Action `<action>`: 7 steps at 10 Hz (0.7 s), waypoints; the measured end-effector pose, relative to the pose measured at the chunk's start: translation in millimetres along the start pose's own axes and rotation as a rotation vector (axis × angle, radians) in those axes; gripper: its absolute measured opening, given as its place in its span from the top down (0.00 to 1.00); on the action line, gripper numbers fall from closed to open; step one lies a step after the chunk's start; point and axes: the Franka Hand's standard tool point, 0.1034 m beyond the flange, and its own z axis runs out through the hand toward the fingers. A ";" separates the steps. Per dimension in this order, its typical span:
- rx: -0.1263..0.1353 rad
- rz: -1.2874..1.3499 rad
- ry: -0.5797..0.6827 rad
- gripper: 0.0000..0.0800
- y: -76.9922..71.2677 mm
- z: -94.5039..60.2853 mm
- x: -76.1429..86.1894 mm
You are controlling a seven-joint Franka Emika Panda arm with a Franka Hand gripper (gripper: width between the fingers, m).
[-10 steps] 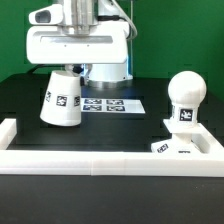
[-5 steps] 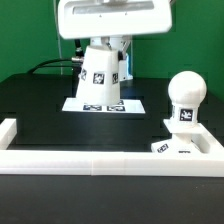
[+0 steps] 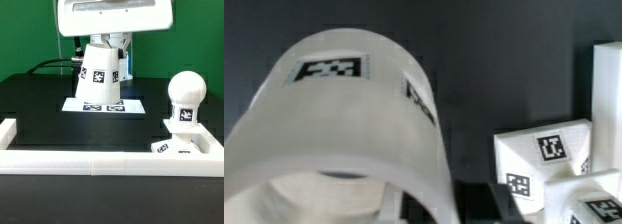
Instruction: Assemble lamp
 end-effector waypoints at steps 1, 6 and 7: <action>0.008 0.001 0.001 0.94 -19.1 -5.7 3.8; 0.036 0.115 -0.050 0.94 -102.9 -72.4 46.8; 0.041 0.131 -0.050 0.94 -116.4 -80.8 56.9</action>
Offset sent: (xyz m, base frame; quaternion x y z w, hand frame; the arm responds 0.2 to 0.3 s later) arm 0.0414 0.0454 0.0519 0.0234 -0.0353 0.0666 0.9969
